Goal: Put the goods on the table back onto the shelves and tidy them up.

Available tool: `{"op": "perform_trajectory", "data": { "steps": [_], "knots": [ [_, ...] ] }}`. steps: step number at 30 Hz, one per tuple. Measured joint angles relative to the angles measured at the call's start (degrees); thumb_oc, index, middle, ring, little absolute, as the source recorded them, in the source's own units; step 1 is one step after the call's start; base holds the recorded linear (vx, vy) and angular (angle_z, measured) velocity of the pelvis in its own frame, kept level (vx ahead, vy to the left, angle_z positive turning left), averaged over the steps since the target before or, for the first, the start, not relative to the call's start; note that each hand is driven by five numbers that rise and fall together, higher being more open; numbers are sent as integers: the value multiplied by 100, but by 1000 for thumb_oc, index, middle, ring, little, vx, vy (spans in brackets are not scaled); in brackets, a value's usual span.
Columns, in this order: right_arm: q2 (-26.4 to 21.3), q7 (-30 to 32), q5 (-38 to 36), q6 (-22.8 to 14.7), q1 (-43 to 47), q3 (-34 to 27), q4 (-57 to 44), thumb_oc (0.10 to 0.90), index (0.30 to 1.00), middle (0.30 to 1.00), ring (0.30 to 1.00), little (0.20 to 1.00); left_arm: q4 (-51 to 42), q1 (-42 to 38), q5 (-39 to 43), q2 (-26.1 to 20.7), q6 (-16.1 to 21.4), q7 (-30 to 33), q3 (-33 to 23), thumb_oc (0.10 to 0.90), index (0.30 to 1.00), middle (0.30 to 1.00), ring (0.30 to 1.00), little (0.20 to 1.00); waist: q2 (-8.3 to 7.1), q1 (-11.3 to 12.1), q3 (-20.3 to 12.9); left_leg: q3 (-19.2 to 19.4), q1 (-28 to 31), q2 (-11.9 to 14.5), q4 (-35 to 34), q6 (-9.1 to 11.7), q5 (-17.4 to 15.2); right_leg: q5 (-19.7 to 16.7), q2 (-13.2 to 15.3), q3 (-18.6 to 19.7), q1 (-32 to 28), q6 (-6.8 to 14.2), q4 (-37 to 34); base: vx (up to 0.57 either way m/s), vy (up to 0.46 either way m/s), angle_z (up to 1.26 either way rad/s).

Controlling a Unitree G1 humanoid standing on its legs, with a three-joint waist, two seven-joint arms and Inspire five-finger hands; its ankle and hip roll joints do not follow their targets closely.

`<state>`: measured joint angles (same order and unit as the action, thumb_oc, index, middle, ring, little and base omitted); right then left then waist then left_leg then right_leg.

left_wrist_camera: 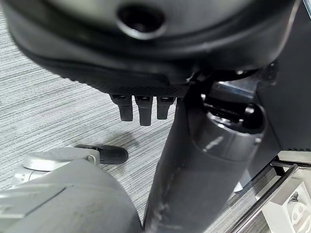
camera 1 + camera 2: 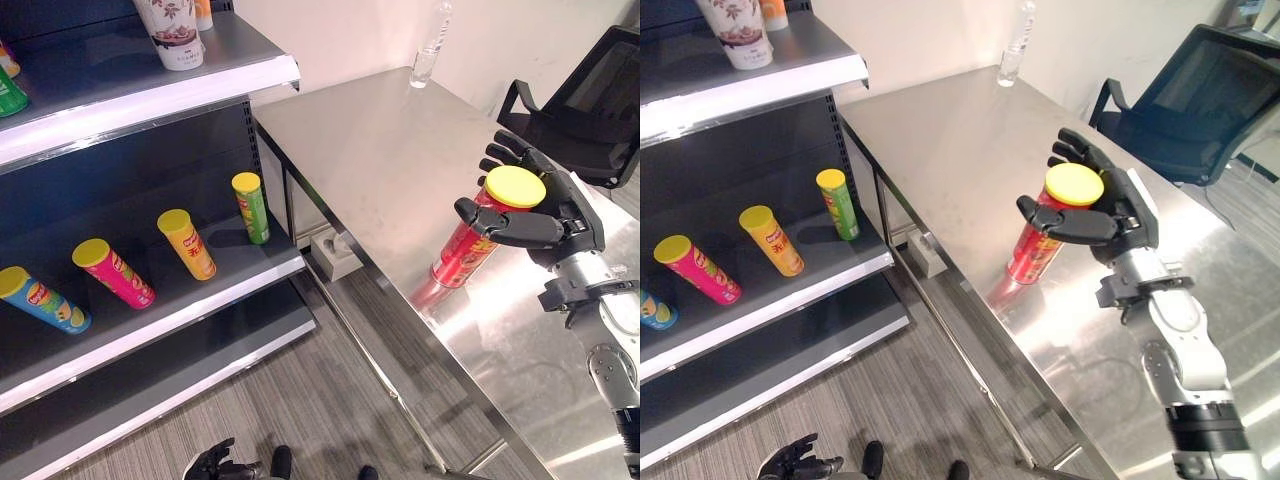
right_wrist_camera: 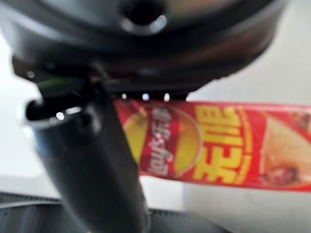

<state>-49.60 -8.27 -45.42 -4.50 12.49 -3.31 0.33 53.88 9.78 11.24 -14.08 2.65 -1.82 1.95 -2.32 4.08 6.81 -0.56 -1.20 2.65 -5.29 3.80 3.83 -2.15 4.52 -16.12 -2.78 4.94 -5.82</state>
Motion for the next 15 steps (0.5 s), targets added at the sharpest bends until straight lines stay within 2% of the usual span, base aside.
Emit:
{"op": "perform_trajectory", "data": {
  "steps": [4,13,15],
  "knots": [
    [-446,-37,18,2,6,108,111,400,300,300,300,300,-1,-37,1,-27,4,-2,0,800,900,900,900,900,-88,-4,39,-7,-11,-3,0,0,1,1,3,-9,6,1,1,0,0,0],
    [-482,-7,240,6,47,116,146,400,300,300,300,300,-6,-56,106,-35,4,22,-6,800,900,900,900,900,-124,6,60,-1,-25,-13,2,-1,2,0,13,17,34,0,4,-26,-5,-1],
    [-346,48,272,7,167,161,163,400,300,300,300,300,-14,-47,153,-56,3,34,-21,800,900,900,900,900,-131,35,64,10,-34,-13,6,-38,27,-3,11,54,49,-2,12,-170,-78,-8]
  ]
}}
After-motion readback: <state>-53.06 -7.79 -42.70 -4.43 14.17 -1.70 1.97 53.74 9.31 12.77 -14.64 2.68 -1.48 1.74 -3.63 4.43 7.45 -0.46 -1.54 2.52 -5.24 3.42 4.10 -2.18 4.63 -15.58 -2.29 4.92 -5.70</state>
